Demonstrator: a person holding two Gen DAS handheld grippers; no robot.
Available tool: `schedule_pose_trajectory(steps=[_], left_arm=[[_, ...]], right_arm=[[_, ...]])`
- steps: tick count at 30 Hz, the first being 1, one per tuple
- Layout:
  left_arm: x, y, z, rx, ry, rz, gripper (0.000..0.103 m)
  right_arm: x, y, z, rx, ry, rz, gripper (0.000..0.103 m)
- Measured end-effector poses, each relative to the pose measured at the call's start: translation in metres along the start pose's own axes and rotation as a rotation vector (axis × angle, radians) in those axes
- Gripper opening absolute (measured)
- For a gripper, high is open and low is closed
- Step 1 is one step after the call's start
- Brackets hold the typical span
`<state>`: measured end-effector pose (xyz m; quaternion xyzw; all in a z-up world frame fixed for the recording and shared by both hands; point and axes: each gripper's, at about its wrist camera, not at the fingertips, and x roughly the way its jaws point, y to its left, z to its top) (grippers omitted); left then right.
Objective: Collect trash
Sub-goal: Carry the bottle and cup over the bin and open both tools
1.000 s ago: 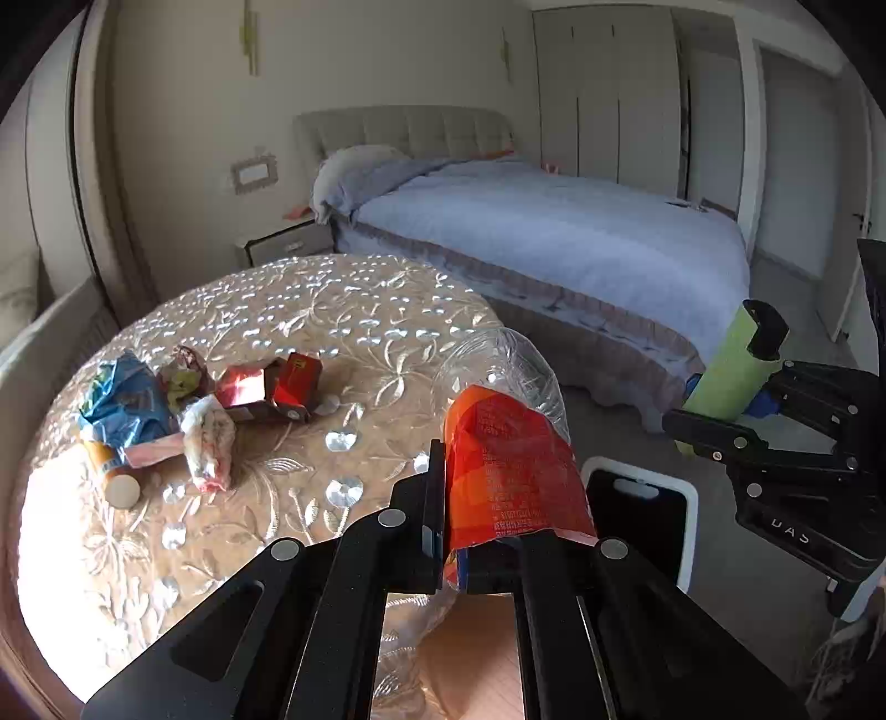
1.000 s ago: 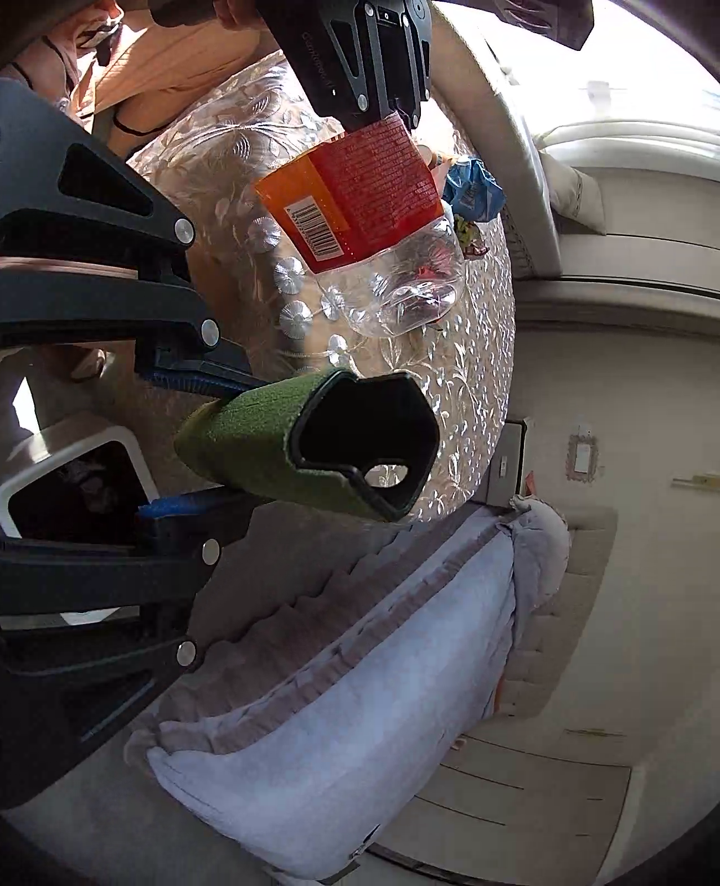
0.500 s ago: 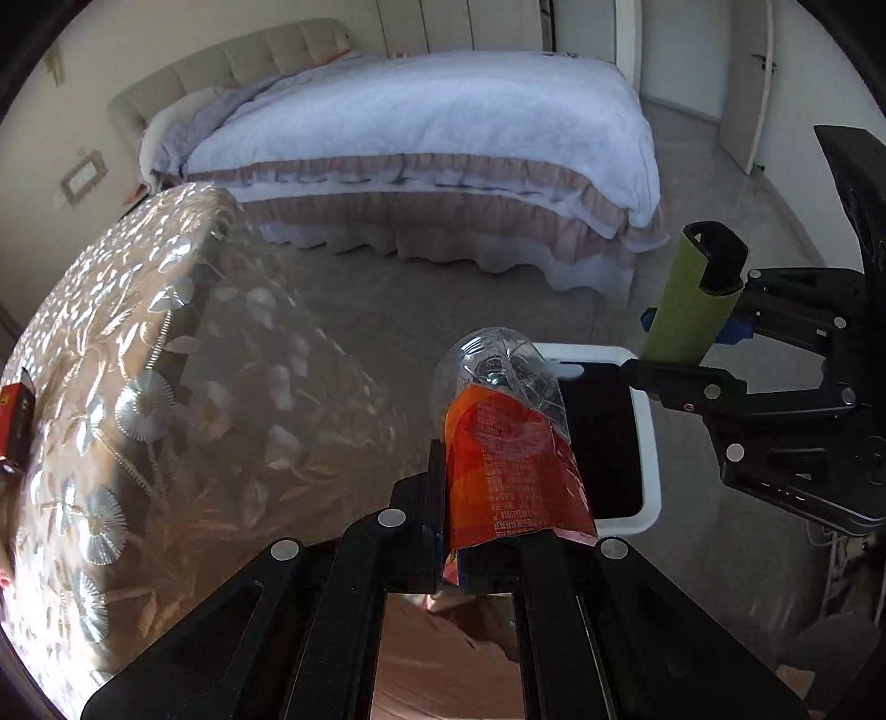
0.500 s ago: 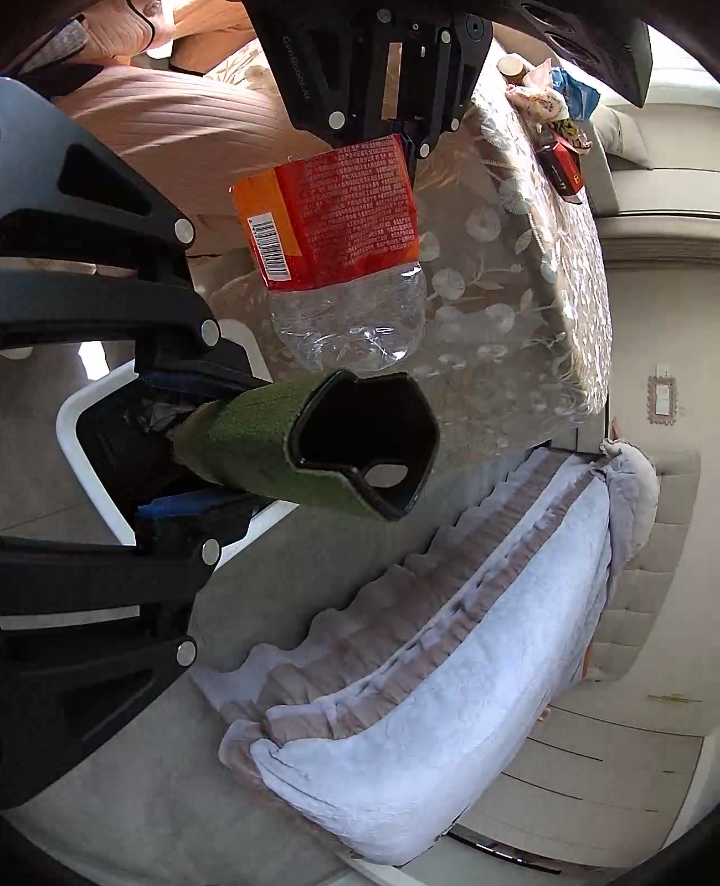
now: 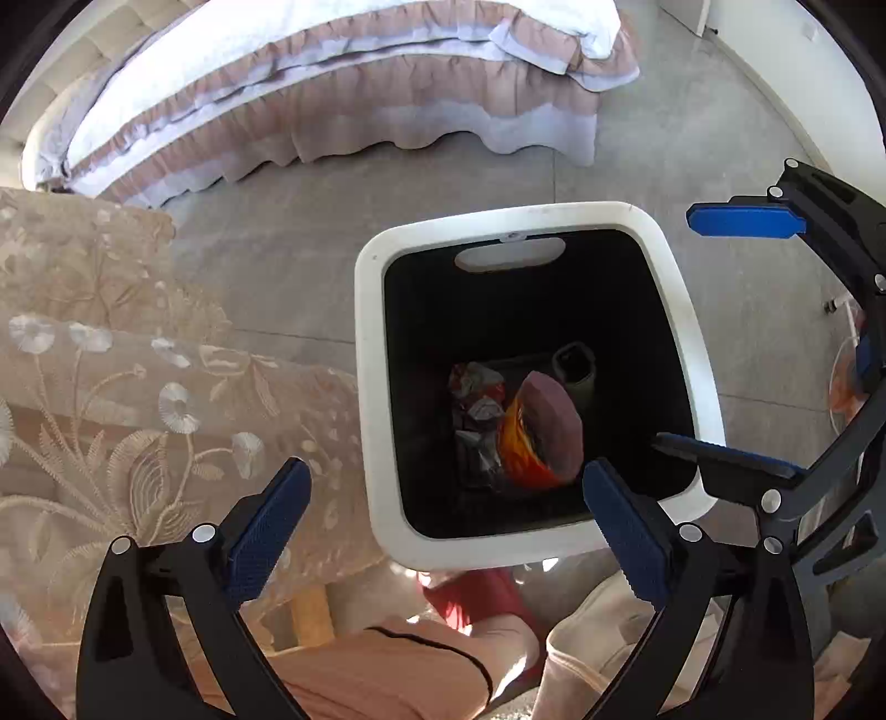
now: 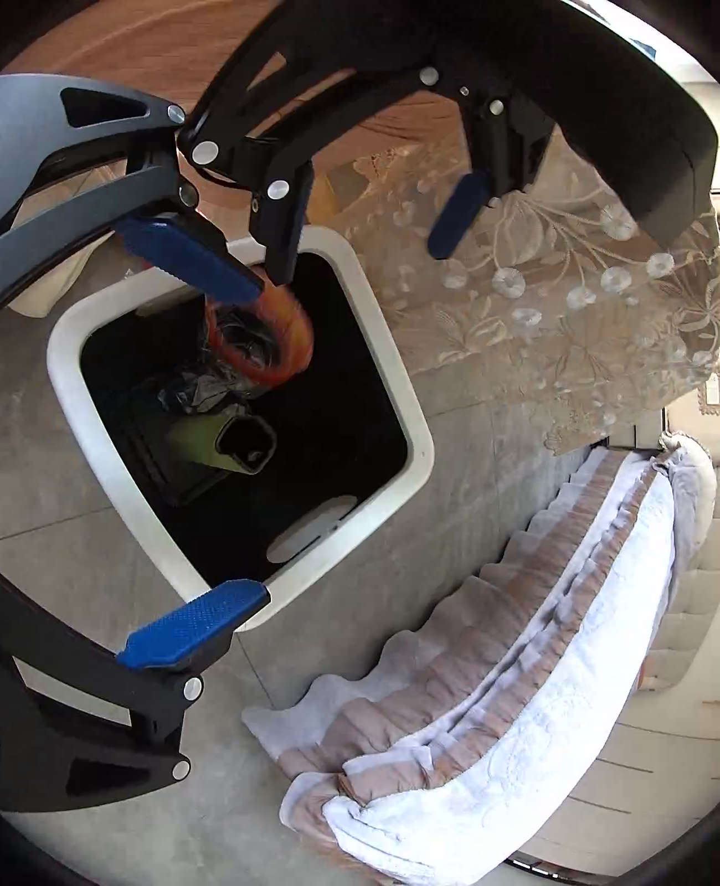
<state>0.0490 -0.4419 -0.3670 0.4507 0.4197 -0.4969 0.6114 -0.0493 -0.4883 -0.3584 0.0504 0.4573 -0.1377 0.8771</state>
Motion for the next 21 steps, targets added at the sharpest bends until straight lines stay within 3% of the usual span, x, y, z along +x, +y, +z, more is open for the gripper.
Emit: schedule_pose_trajectory(steps=[2,7,14,21], left_arm=[[0.0,0.001,0.001,0.001,0.01,-0.038,0.097],[-0.007,-0.003,0.0,0.023,-0.018,-0.039,0.097],[-0.018,0.001,0.004,0.008,-0.048,-0.039,0.097],[-0.06,0.01,0.003,-0.035,-0.138,-0.036,0.097]], right_arm=[[0.004,-0.001,-0.006,-0.003,0.021,-0.004,0.099],[0.004,-0.003,-0.01,-0.021,0.029,-0.011,0.099],[-0.003,-0.015,-0.003,-0.003,-0.007,-0.024,0.099],[-0.033,-0.016,0.012,0.02,-0.075,-0.044,0.099]])
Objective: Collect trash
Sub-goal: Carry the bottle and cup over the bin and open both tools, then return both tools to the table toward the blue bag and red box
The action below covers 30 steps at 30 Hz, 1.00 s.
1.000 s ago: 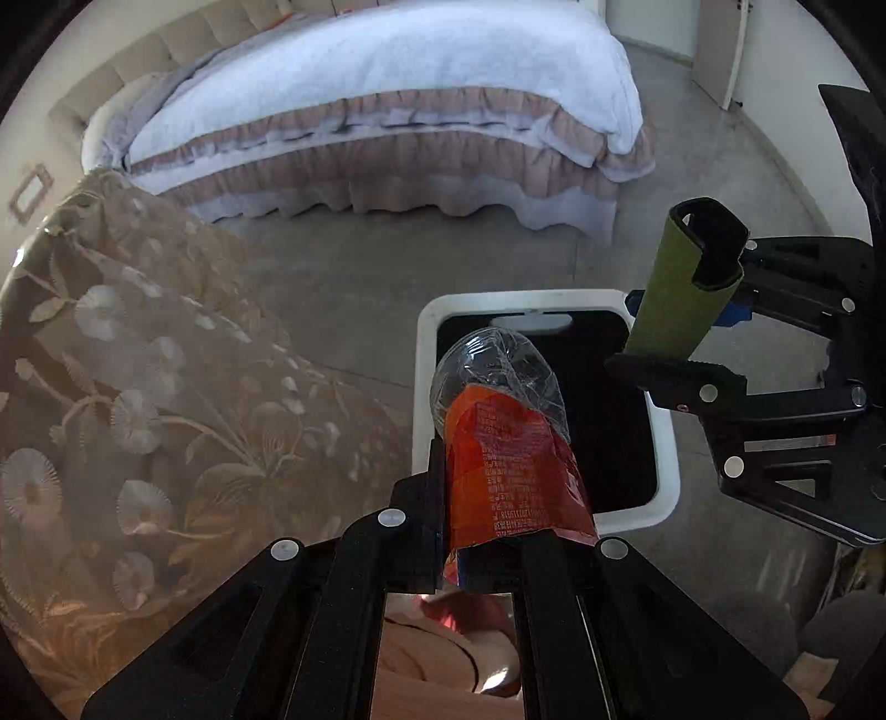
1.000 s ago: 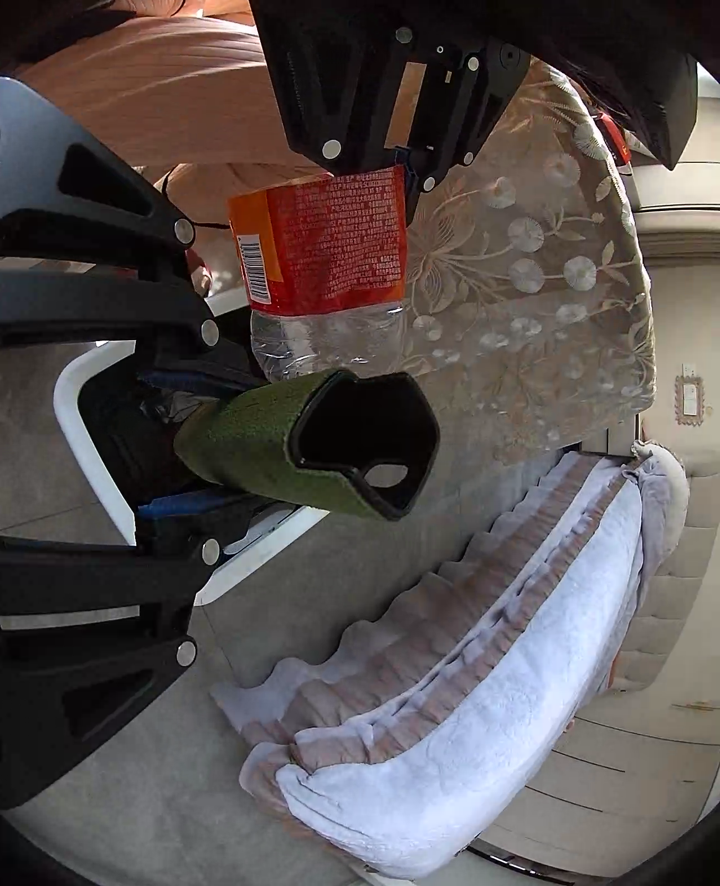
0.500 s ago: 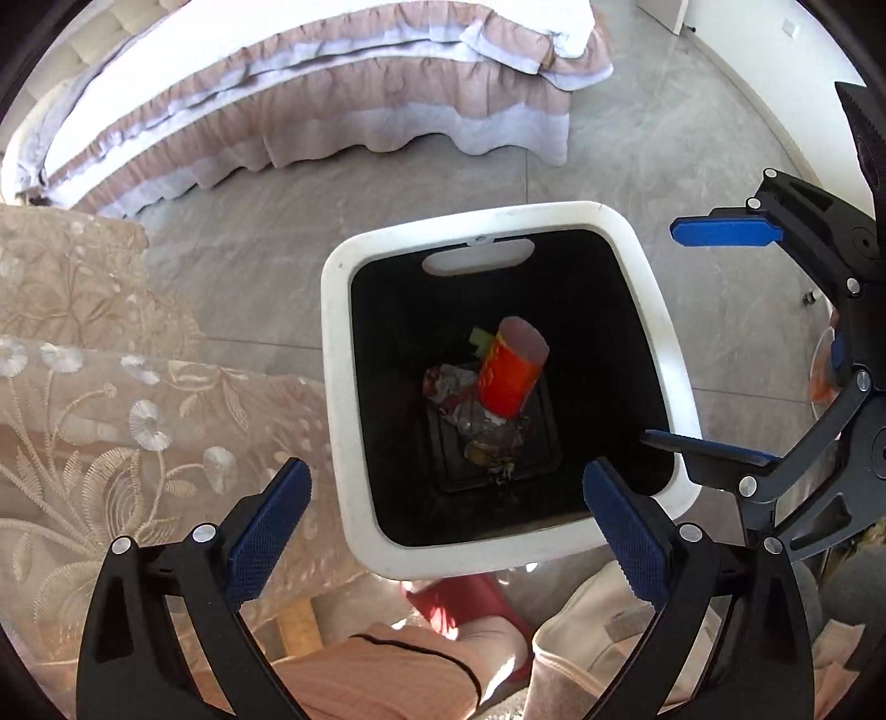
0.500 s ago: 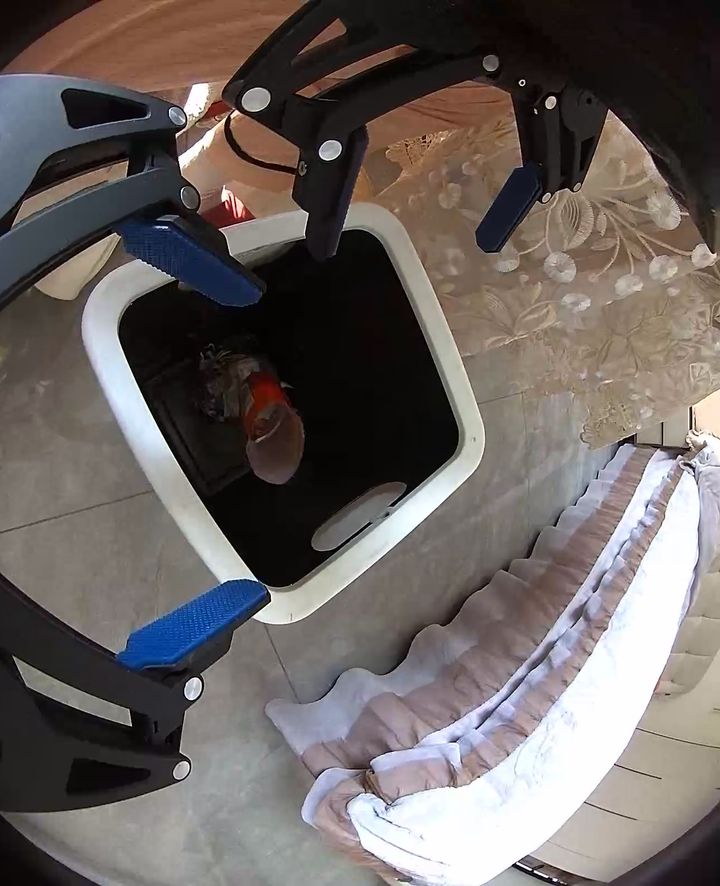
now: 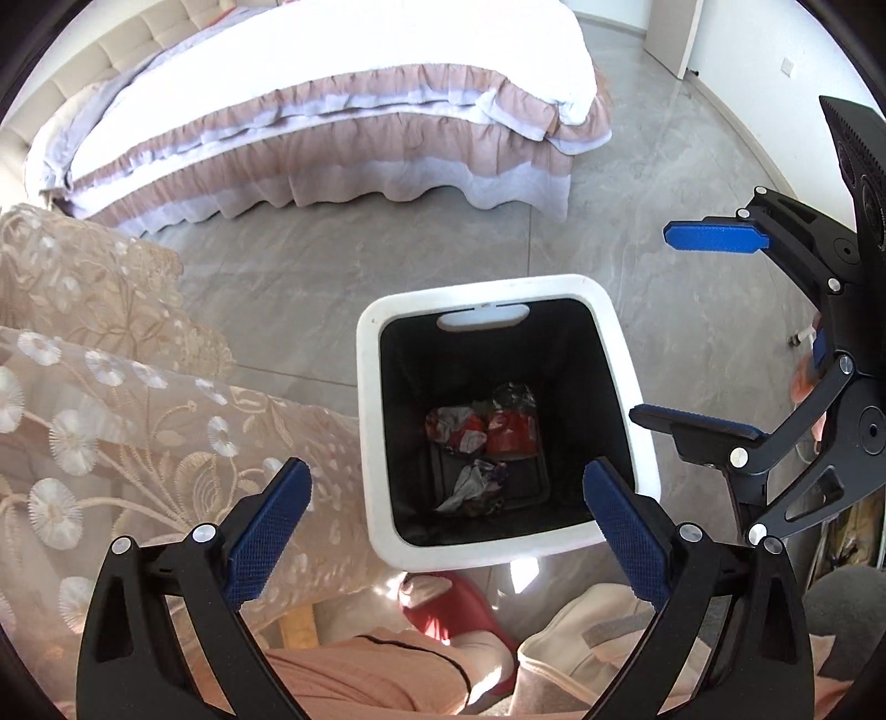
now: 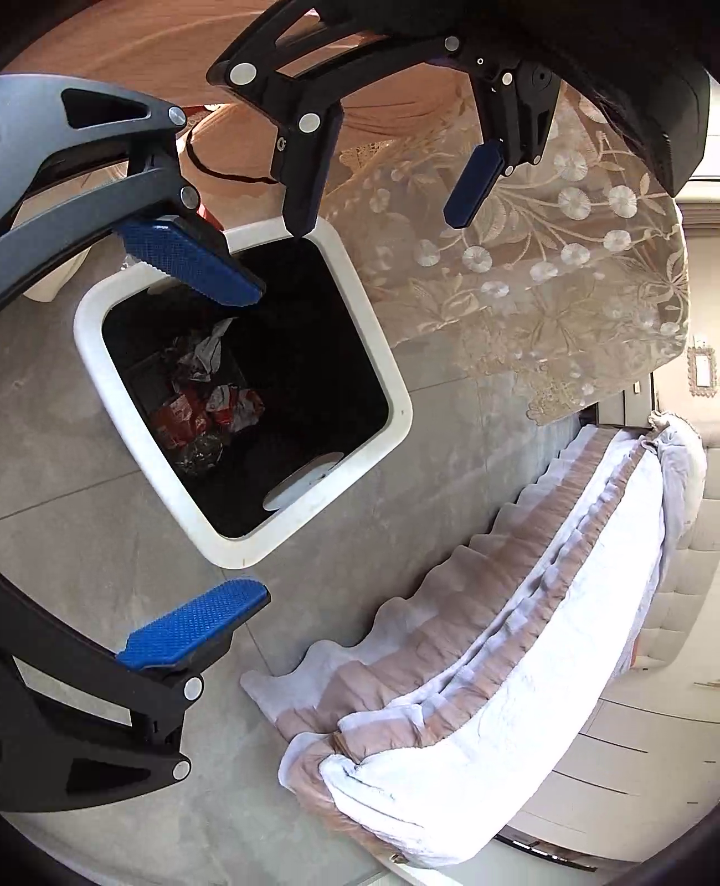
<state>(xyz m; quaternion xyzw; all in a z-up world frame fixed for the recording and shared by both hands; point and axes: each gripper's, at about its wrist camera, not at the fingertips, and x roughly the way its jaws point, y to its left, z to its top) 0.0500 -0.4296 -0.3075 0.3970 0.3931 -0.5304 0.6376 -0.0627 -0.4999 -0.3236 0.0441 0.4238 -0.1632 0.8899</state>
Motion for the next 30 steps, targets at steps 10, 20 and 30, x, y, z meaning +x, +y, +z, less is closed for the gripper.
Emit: schedule_pose_trajectory(steps=[10,20,30], left_arm=[[-0.078,0.006,-0.005,-0.028,-0.171,0.081,0.097],[-0.148,0.029,-0.027,-0.155,-0.304,0.146,0.097],[-0.21,0.083,-0.073,-0.372,-0.403,0.283,0.097]], right_arm=[[-0.057,0.014,0.034,-0.037,-0.126,-0.036,0.099],[-0.098,0.045,0.074,-0.077,-0.232,-0.006,0.099],[-0.112,0.098,0.13,-0.144,-0.315,0.092,0.099]])
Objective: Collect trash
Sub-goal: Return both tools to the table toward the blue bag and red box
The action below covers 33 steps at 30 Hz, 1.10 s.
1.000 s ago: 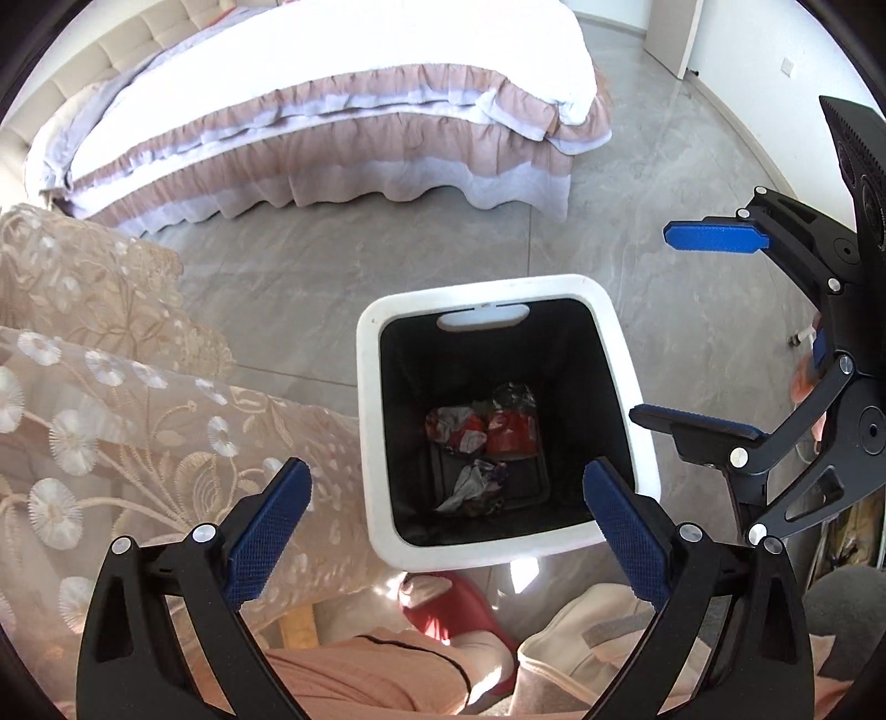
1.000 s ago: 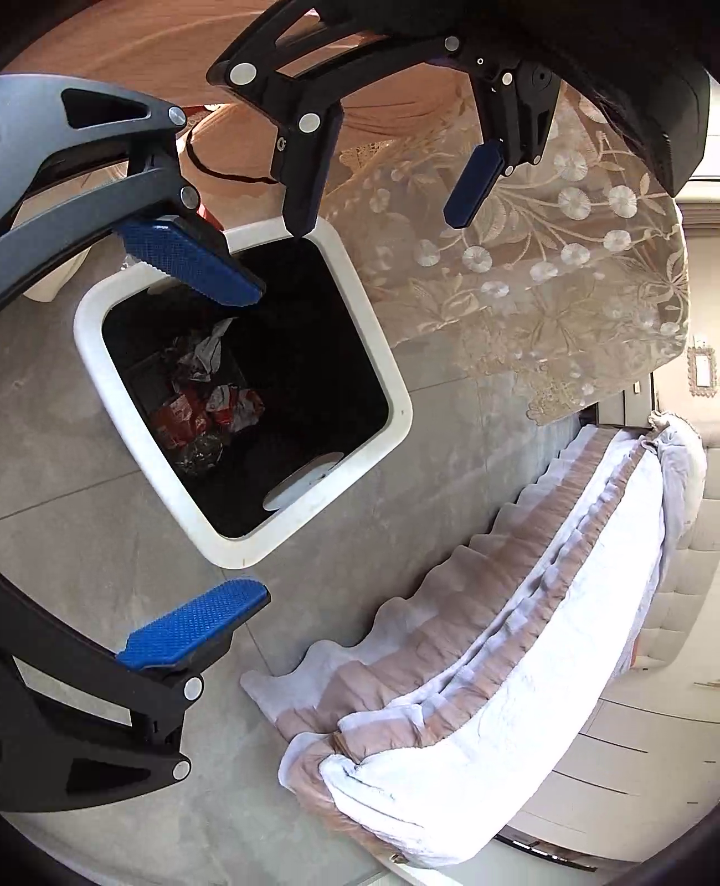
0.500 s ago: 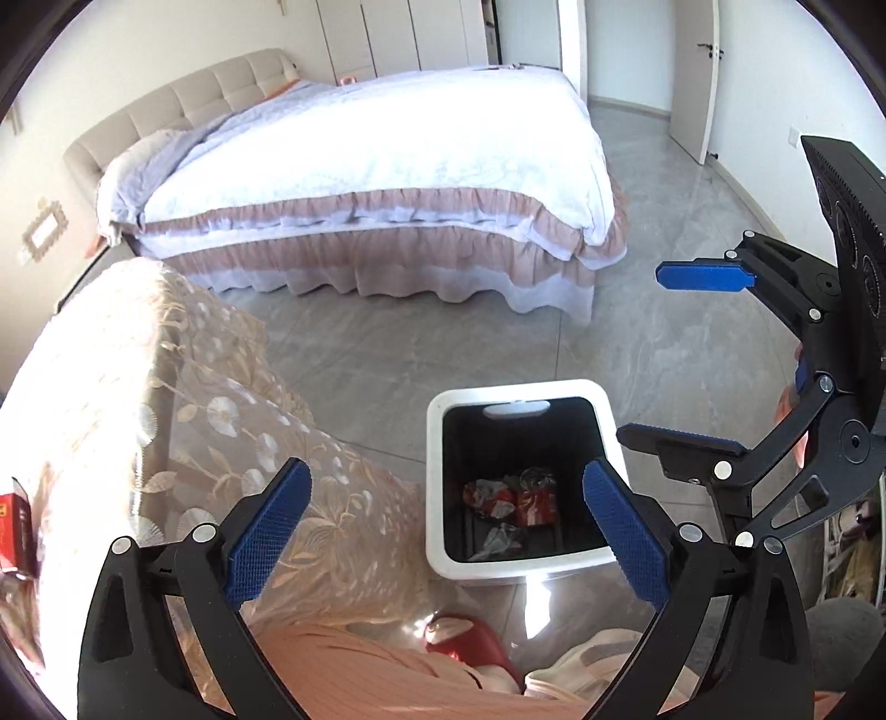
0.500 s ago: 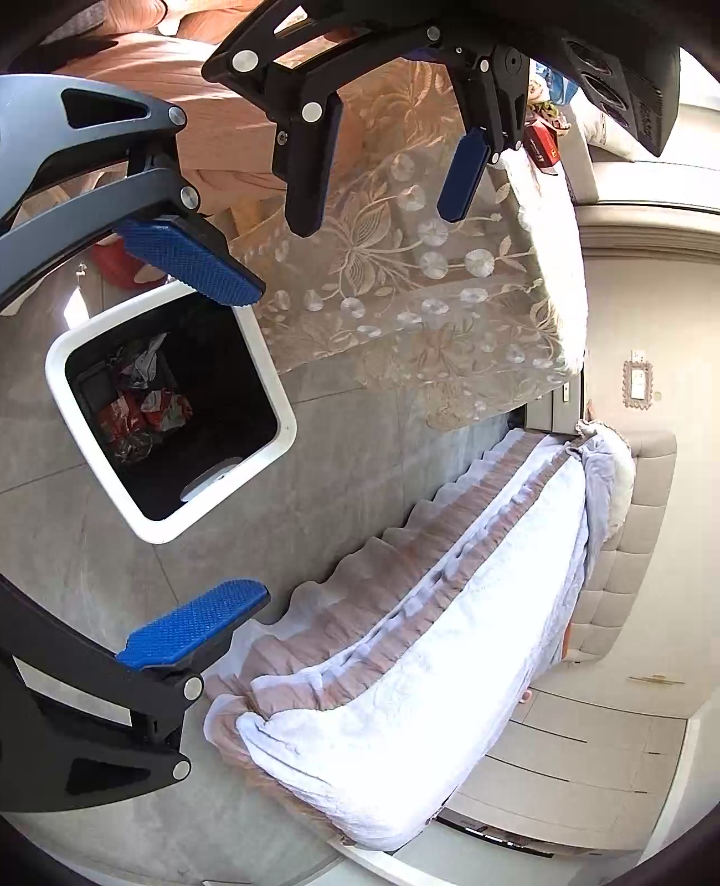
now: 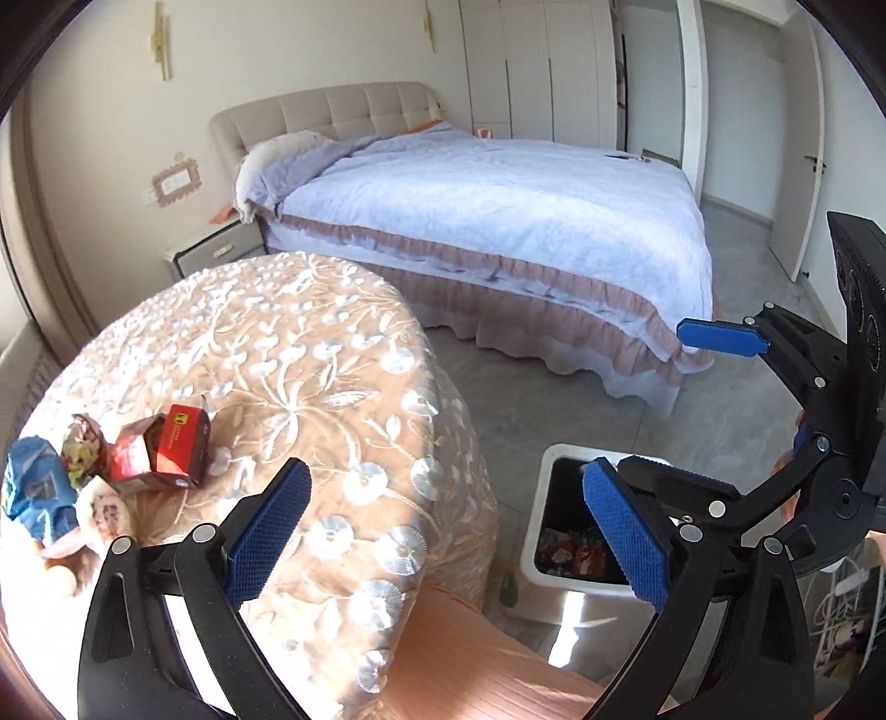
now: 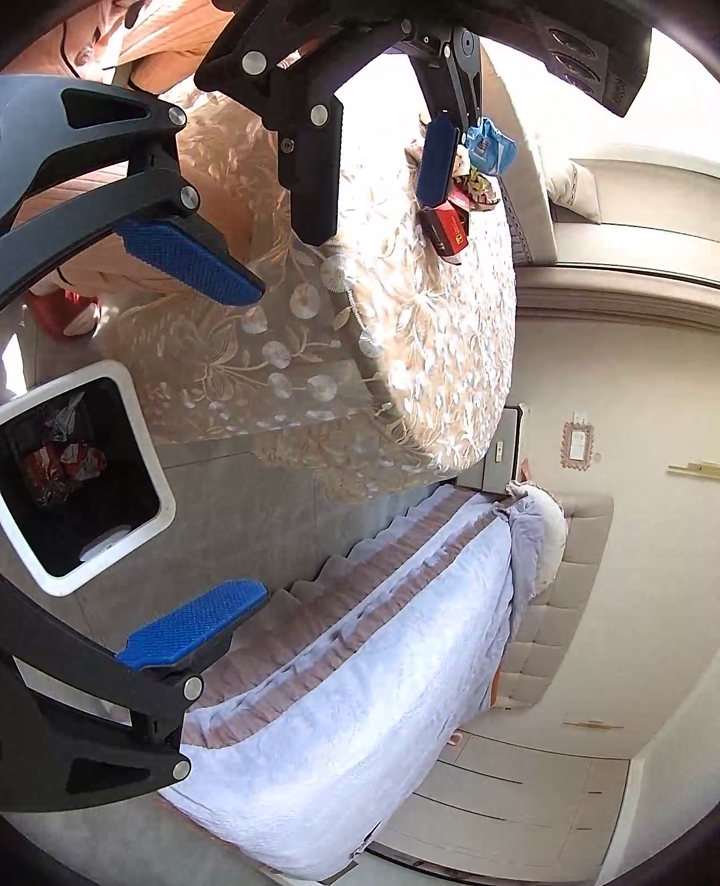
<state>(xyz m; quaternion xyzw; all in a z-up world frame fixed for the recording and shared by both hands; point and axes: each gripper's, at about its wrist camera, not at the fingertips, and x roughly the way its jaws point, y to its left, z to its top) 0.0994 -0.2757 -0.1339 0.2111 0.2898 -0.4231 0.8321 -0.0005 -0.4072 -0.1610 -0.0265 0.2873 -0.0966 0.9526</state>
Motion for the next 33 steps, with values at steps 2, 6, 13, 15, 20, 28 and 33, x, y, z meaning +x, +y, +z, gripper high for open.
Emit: schedule_pose_trajectory(steps=[2,6,13,15,20,28,33], left_arm=[[-0.009,0.017,-0.003,-0.037,-0.018,0.042,0.097],[-0.022,0.051,-0.013,-0.096,-0.038,0.138,0.097],[-0.032,0.113,-0.034,-0.188,-0.036,0.253,0.097],[-0.027,0.13,-0.038,-0.195,-0.03,0.253,0.097],[-0.028,0.158,-0.052,-0.22,-0.04,0.283,0.097],[-0.055,0.214,-0.066,-0.327,-0.07,0.312,0.097],[-0.076,0.24,-0.059,-0.372,-0.108,0.273,0.097]], right_arm=[[0.004,0.01,0.012,-0.005,-0.015,0.034,0.099],[0.016,0.036,0.038,-0.014,-0.043,0.112,0.099],[0.045,0.089,0.073,-0.101,-0.062,0.185,0.099],[0.053,0.102,0.08,-0.138,-0.054,0.2,0.099],[0.077,0.12,0.096,-0.22,-0.019,0.216,0.099],[0.105,0.149,0.113,-0.263,0.001,0.28,0.099],[0.127,0.166,0.128,-0.267,0.02,0.309,0.099]])
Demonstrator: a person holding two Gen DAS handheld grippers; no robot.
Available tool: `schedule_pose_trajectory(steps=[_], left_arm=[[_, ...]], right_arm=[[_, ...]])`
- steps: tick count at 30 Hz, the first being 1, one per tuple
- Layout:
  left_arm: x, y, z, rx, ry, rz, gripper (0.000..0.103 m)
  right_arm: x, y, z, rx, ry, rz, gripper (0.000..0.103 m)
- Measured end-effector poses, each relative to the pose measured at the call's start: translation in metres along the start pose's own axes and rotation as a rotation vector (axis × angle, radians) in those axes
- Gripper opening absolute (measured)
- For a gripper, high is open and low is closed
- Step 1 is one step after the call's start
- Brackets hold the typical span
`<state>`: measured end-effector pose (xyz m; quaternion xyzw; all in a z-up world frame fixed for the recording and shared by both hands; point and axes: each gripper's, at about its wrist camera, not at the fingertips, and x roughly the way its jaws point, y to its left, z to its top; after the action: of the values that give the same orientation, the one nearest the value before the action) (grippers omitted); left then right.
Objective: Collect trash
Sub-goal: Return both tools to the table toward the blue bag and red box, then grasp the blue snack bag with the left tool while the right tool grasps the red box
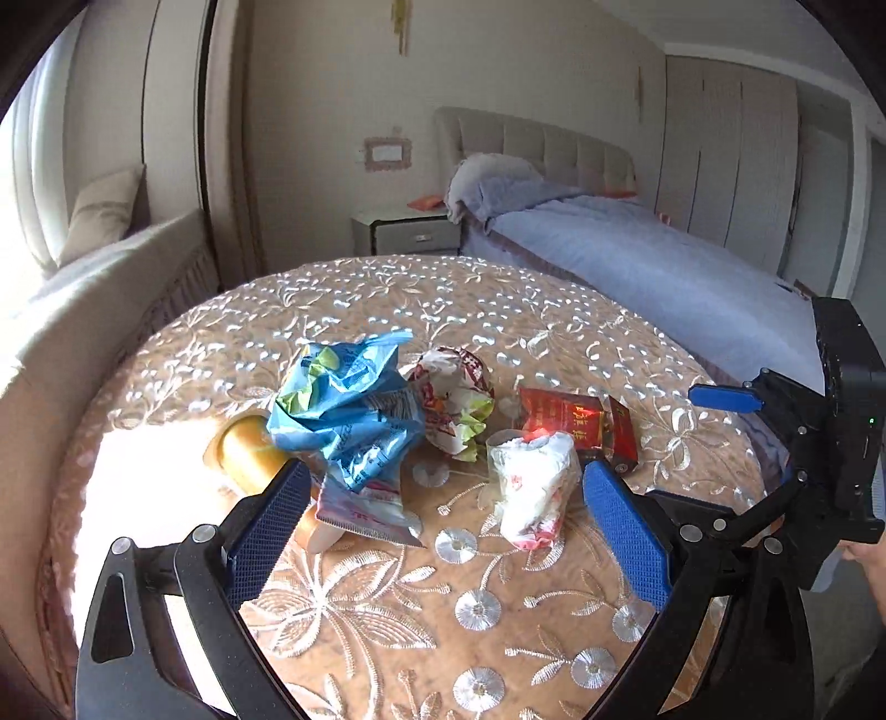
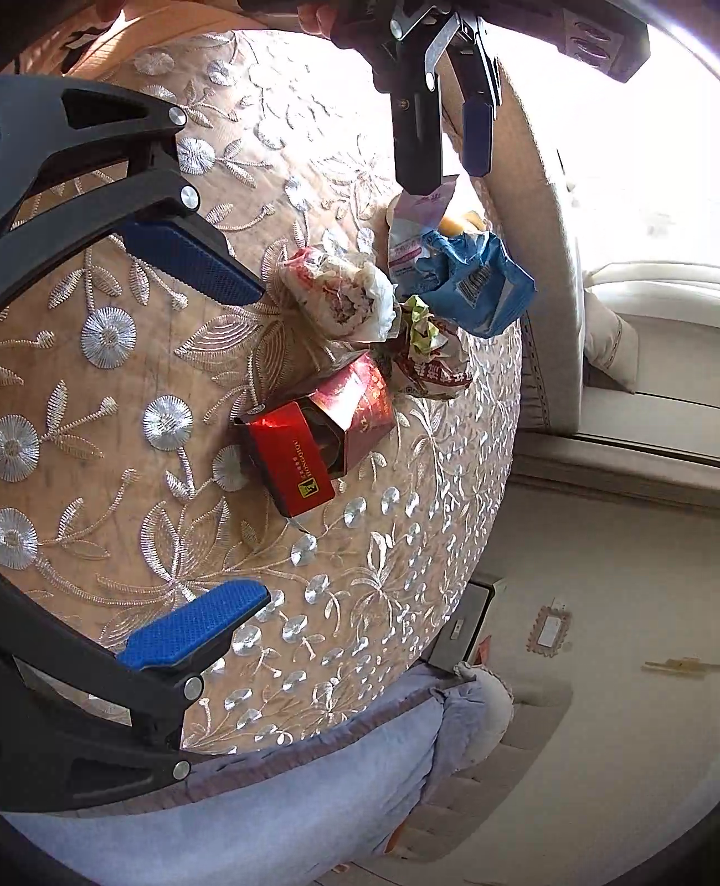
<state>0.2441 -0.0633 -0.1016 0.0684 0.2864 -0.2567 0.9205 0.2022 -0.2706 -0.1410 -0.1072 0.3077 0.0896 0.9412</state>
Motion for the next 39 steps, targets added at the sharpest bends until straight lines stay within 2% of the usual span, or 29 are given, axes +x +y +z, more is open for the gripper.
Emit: schedule_pose_trajectory(steps=[6,9,11,17,19,20,21,22,23,26,33,39], left_arm=[[0.019,0.025,0.023,0.017,0.015,0.059,0.097],[0.042,0.034,0.028,-0.001,0.071,0.015,0.097],[0.058,0.036,0.026,-0.003,0.112,-0.011,0.097],[0.091,0.039,0.023,-0.018,0.195,-0.041,0.096],[0.098,0.041,0.023,-0.027,0.211,-0.051,0.075],[0.1,0.042,0.022,-0.04,0.22,-0.071,0.074],[0.101,0.043,0.022,-0.051,0.222,-0.087,0.069],[0.1,0.043,0.021,-0.054,0.218,-0.082,0.066],[0.099,0.042,0.021,-0.054,0.216,-0.079,0.065],[0.086,0.04,0.02,-0.057,0.187,-0.053,0.062],[0.028,0.026,0.034,-0.03,0.082,-0.047,0.062],[-0.017,-0.01,0.038,0.004,0.001,-0.081,0.062]], right_arm=[[0.027,0.002,0.022,0.005,0.032,0.007,0.099],[0.04,0.002,0.03,-0.002,0.054,0.002,0.099],[0.049,0.0,0.033,0.005,0.104,0.019,0.099],[0.068,-0.008,0.035,-0.011,0.195,0.019,0.099],[0.076,-0.011,0.035,-0.024,0.212,0.028,0.099],[0.079,-0.012,0.035,-0.024,0.221,0.035,0.095],[0.081,-0.012,0.034,-0.023,0.235,0.063,0.087],[0.082,-0.012,0.034,-0.023,0.241,0.086,0.063],[0.08,-0.012,0.034,-0.018,0.238,0.092,0.057],[0.069,-0.008,0.031,-0.022,0.207,0.087,0.056],[0.017,-0.01,0.032,-0.01,0.097,0.039,0.056],[-0.035,-0.016,0.026,0.024,0.01,-0.005,0.056]])
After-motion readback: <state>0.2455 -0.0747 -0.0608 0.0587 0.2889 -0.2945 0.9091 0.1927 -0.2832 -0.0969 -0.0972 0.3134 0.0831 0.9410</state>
